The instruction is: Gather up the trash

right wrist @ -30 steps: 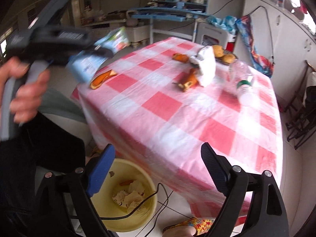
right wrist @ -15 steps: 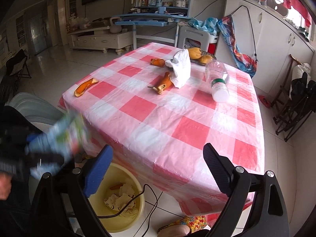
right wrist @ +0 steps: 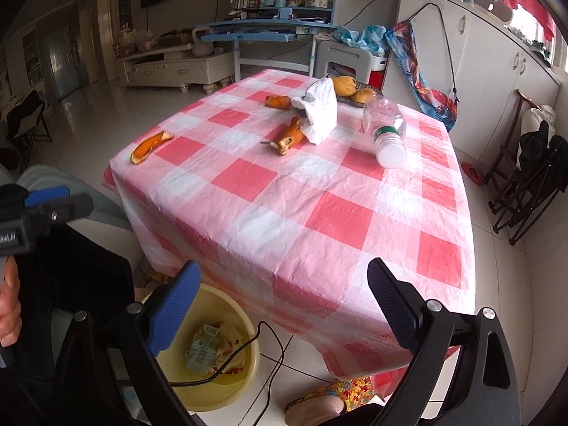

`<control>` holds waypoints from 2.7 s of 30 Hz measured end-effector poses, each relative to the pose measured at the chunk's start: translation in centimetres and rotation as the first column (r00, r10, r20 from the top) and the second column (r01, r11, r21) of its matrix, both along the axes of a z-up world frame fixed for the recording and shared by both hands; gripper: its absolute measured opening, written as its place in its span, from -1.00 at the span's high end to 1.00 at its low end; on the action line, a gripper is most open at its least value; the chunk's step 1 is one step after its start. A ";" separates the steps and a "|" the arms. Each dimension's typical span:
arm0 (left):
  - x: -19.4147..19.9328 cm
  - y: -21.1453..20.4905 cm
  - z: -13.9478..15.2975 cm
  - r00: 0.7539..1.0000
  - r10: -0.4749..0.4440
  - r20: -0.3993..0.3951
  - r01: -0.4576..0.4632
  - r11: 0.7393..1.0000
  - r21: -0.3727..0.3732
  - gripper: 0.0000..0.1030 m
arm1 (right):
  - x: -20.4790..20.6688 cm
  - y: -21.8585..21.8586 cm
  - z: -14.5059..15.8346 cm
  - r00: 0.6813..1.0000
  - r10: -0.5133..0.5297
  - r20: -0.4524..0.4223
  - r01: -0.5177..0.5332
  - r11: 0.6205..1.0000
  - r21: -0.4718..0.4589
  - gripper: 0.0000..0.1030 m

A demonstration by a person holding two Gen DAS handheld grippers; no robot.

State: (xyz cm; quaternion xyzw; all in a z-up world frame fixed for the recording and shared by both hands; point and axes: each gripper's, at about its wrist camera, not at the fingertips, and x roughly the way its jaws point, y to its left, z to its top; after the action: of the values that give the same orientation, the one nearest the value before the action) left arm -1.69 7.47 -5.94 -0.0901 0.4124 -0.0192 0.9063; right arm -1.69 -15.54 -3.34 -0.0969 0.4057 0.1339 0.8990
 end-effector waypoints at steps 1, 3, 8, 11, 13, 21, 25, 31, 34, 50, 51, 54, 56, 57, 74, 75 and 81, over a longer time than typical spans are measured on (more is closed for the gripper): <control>-0.1 0.1 0.0 1.000 0.004 0.006 -0.004 1.000 0.008 -0.67 | -0.1 0.2 -0.1 1.000 0.005 -0.001 -0.005 1.000 -0.008 -0.76; -0.1 0.3 0.2 1.000 0.008 0.014 -0.008 1.000 0.001 -0.68 | -0.2 0.5 -0.3 1.000 0.015 -0.004 -0.015 1.000 -0.021 -0.76; -0.1 0.8 0.3 0.999 0.031 0.029 -0.031 0.999 -0.009 -0.68 | -0.3 0.6 -0.6 1.000 0.023 -0.014 -0.023 0.999 -0.035 -0.76; -0.1 1.3 0.5 0.998 0.044 0.042 -0.043 0.999 -0.030 -0.68 | -0.3 0.8 -0.4 1.000 0.026 -0.010 -0.027 0.999 -0.033 -0.76; -0.2 1.7 0.8 0.997 0.060 0.058 -0.057 0.997 -0.044 -0.68 | -0.3 0.9 -0.4 0.999 0.030 -0.010 -0.031 0.999 -0.034 -0.76; 1.1 2.9 0.7 0.992 0.124 0.032 -0.122 0.992 -0.043 -0.68 | -0.4 1.8 -0.2 0.999 0.053 -0.007 -0.053 0.998 -0.021 -0.76; 1.1 2.6 0.4 0.994 0.106 0.019 -0.106 0.994 -0.020 -0.68 | -0.3 2.4 -0.5 0.998 0.066 -0.015 -0.067 0.997 -0.023 -0.76; 1.3 2.5 0.1 0.994 0.106 0.007 -0.106 0.994 -0.022 -0.68 | -0.2 3.0 -1.0 0.997 0.077 -0.031 -0.078 0.996 -0.040 -0.76; 1.3 2.2 0.0 0.995 0.098 0.007 -0.098 0.995 -0.012 -0.69 | -0.2 3.0 -1.1 0.997 0.074 -0.034 -0.076 0.996 -0.038 -0.76; 1.2 1.2 -0.6 0.997 0.077 -0.002 -0.077 0.995 0.057 -0.70 | -0.3 2.6 -1.4 0.997 0.065 -0.042 -0.067 0.997 -0.040 -0.76; 1.2 1.2 -0.6 0.997 0.076 -0.002 -0.076 0.995 0.058 -0.70 | -0.3 2.6 -1.4 0.997 0.066 -0.043 -0.068 0.997 -0.041 -0.76; 1.2 1.1 -0.6 0.997 0.077 -0.001 -0.077 0.996 0.055 -0.71 | -0.3 2.7 -1.6 0.996 0.070 -0.047 -0.073 0.996 -0.047 -0.76; 1.2 1.1 -0.6 0.997 0.077 -0.002 -0.077 0.996 0.055 -0.71 | -0.3 2.8 -1.7 0.996 0.071 -0.050 -0.074 0.996 -0.049 -0.76; 1.2 1.1 -0.6 0.997 0.077 -0.002 -0.076 0.996 0.055 -0.71 | -0.3 2.8 -1.8 0.996 0.072 -0.051 -0.074 0.996 -0.050 -0.76; 4.3 1.9 -0.1 0.993 0.100 -0.064 -0.097 0.994 0.056 -0.73 | -0.5 3.0 0.0 0.996 0.078 0.033 -0.078 0.997 -0.006 -0.76; 5.0 1.9 0.2 0.993 0.100 -0.060 -0.095 0.993 0.073 -0.73 | -0.3 3.0 0.4 0.996 0.078 0.046 -0.078 0.997 -0.002 -0.76; 10.1 2.0 -0.3 0.991 0.073 -0.113 -0.056 0.988 0.142 -0.72 | 3.6 1.6 1.4 0.999 0.010 0.032 -0.014 0.995 0.100 -0.76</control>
State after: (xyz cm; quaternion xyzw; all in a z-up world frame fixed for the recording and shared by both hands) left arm 8.45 9.46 -6.29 -0.0412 0.4625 0.0444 0.8845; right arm 1.93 -13.91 -1.95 -0.0562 0.3836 0.1579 0.9082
